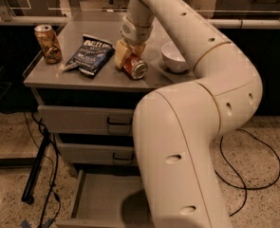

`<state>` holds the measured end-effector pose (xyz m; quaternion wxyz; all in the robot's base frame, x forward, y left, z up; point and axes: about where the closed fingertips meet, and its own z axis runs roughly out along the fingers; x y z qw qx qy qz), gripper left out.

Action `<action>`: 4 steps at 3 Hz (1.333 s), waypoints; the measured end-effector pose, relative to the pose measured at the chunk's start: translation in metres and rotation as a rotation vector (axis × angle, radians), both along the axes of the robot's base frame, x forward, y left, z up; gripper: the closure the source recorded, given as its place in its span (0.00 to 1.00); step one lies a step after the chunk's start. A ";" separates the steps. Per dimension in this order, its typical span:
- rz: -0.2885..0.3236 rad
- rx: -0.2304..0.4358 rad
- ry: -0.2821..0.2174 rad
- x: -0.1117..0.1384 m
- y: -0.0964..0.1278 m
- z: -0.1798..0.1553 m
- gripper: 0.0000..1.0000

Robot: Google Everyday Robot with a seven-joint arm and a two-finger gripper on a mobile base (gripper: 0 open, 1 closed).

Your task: Place coke can into bottom drawer

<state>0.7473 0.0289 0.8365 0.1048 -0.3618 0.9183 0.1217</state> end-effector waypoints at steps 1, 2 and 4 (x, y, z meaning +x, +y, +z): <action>0.000 0.000 0.000 0.000 0.000 0.000 0.85; 0.011 0.026 -0.007 0.002 0.005 -0.001 1.00; 0.048 0.125 -0.082 -0.020 0.001 0.049 1.00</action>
Offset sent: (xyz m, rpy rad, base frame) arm -0.0018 0.0031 0.0047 0.0473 -0.0041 0.0269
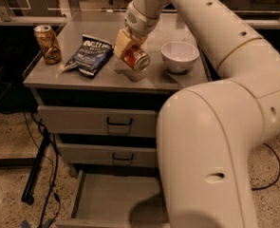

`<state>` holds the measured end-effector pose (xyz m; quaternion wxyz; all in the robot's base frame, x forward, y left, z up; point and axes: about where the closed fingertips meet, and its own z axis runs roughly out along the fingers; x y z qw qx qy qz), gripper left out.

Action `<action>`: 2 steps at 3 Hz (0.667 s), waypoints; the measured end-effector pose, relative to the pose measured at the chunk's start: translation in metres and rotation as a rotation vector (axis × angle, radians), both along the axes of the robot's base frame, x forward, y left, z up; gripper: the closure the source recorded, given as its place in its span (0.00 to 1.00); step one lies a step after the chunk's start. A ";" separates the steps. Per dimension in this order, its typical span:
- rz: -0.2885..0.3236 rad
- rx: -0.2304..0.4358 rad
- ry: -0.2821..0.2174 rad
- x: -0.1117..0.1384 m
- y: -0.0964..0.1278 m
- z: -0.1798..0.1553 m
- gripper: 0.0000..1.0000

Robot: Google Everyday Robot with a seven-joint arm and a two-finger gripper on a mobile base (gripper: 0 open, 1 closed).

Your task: Place coke can into bottom drawer

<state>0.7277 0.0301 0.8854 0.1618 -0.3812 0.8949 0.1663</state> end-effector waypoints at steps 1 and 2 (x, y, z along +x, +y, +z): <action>0.029 0.047 -0.027 -0.022 -0.007 0.024 1.00; 0.031 0.047 -0.028 -0.025 -0.007 0.026 1.00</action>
Offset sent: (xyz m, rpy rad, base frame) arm -0.0183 -0.0055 0.0200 0.0394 -0.0227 0.0244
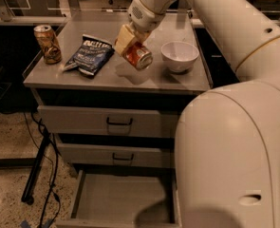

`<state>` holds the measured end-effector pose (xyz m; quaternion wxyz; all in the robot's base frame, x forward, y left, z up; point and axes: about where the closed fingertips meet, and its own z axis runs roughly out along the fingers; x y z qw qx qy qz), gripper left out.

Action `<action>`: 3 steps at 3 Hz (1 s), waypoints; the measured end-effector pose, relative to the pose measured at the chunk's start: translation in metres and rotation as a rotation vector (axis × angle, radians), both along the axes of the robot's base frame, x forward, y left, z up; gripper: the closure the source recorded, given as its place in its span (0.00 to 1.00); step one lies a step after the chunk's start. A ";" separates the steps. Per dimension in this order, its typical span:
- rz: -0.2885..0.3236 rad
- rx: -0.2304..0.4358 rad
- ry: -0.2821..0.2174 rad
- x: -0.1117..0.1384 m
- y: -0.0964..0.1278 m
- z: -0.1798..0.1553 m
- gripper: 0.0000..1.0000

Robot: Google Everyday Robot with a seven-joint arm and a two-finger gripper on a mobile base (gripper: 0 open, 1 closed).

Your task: Place coke can into bottom drawer

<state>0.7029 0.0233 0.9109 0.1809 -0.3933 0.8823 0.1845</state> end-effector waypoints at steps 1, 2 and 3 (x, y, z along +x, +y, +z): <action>0.009 -0.022 -0.018 -0.008 0.004 0.003 1.00; 0.000 -0.024 0.001 -0.035 -0.003 0.000 1.00; -0.020 -0.021 0.049 -0.067 -0.008 -0.019 1.00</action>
Offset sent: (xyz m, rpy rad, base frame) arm -0.0849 -0.0170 -0.0168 -0.0453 0.0506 -0.0102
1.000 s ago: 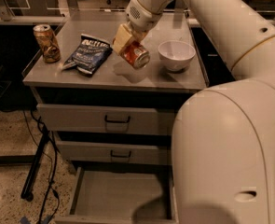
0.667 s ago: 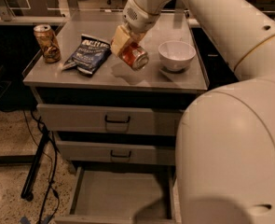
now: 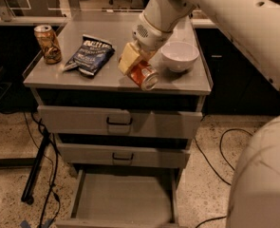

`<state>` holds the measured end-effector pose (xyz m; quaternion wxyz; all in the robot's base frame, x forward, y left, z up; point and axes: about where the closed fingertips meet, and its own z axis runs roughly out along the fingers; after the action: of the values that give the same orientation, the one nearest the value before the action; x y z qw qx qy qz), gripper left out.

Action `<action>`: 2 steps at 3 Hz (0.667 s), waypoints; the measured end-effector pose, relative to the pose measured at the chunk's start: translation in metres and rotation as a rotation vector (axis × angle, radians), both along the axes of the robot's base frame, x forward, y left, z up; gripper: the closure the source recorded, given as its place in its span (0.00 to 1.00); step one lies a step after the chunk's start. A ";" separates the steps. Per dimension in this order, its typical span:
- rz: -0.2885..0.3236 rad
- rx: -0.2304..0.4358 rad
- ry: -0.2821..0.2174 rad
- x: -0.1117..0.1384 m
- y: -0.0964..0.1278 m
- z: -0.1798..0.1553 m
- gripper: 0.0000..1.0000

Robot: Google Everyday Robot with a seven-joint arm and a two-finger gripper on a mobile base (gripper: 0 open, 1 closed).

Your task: Place coke can into bottom drawer

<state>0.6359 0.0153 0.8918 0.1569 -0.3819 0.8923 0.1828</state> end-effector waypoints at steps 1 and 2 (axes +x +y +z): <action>0.008 -0.013 0.017 -0.002 0.001 -0.010 1.00; 0.008 -0.013 0.017 -0.002 0.001 -0.010 1.00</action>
Offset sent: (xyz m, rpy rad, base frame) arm -0.0051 -0.0058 -0.0092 -0.0314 0.0154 -0.0003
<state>0.6337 0.0167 0.8818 0.1461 -0.3850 0.8931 0.1810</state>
